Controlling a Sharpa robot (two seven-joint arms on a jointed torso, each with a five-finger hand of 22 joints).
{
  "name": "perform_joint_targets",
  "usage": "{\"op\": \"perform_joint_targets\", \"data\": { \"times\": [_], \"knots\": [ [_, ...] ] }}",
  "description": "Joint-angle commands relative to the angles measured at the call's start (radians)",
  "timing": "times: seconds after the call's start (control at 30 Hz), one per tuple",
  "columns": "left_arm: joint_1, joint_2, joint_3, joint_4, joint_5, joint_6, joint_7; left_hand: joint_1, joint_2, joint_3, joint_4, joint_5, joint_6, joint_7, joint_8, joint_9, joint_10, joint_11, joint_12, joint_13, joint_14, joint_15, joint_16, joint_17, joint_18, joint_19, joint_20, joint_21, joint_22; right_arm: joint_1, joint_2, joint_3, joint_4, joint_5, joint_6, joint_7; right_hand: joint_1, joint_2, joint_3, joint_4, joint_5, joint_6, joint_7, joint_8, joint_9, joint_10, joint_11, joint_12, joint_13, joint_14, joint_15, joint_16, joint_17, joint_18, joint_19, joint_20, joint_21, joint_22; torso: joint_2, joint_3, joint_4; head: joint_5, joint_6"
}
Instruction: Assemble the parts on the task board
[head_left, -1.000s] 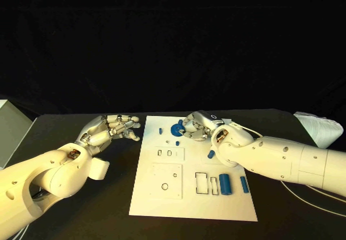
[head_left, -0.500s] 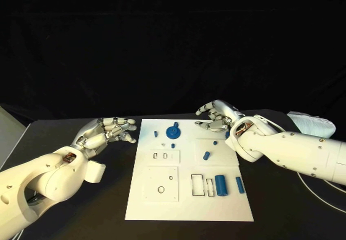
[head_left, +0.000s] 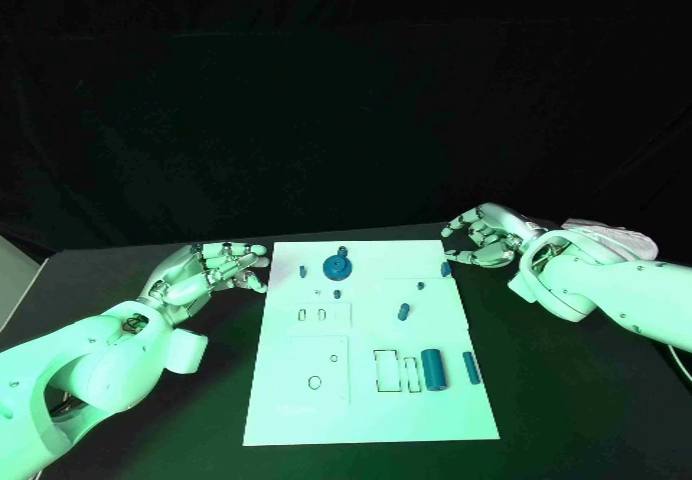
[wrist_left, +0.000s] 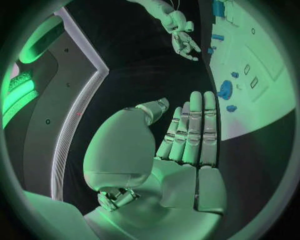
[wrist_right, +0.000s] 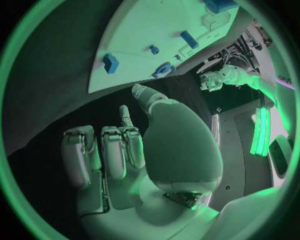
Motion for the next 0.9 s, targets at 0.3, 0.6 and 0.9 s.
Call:
{"op": "perform_joint_targets", "data": {
  "times": [0.3,0.6,0.9],
  "knots": [
    [-0.013,0.005,0.001,-0.003,-0.003,0.013,0.013,0.005,0.002,0.002,-0.006,0.003,-0.001,0.014,-0.004,0.002,-0.002,0.000,-0.001,0.001,-0.007,-0.003,0.004,0.000,0.007,-0.011,0.001,0.004,0.001,-0.006,-0.017,-0.007,-0.048,-0.085,0.088,0.024,0.015,0.000,-0.003,-0.009,0.012,-0.006,0.000,-0.008,-0.003,0.066,0.008,-0.006,0.230,0.100,0.002,0.002,0.236,-0.007,0.105,0.006,0.004,0.263,0.000,0.0014,-0.0023,-0.015,-0.012],
    [-0.015,0.006,0.001,-0.002,-0.003,0.013,0.015,0.005,0.002,0.002,-0.006,0.003,-0.001,0.014,-0.004,0.002,-0.002,0.000,-0.001,0.001,-0.007,-0.003,0.004,0.000,0.007,-0.011,0.001,0.004,0.001,-0.024,0.006,-0.011,-0.071,-0.095,0.092,0.010,0.014,-0.001,-0.003,-0.009,0.013,-0.006,0.000,-0.008,-0.003,0.067,0.008,-0.004,0.230,0.101,0.002,0.004,0.240,-0.007,0.105,0.006,0.004,0.263,0.000,-0.0016,-0.0003,-0.015,-0.019],
    [-0.015,0.006,0.001,-0.002,-0.004,0.013,0.015,0.006,0.002,0.002,-0.008,0.003,0.000,0.013,-0.004,0.002,-0.002,0.000,0.000,0.001,-0.007,-0.004,0.005,0.000,0.008,-0.012,0.001,0.006,0.003,-0.041,0.025,-0.012,-0.084,-0.099,0.095,0.002,0.013,-0.001,-0.004,-0.008,0.014,-0.007,0.000,-0.009,-0.003,0.068,0.008,-0.003,0.231,0.101,0.002,0.004,0.242,-0.007,0.105,0.006,0.004,0.263,-0.001,-0.0029,0.0002,-0.017,-0.032]
  ]
}}
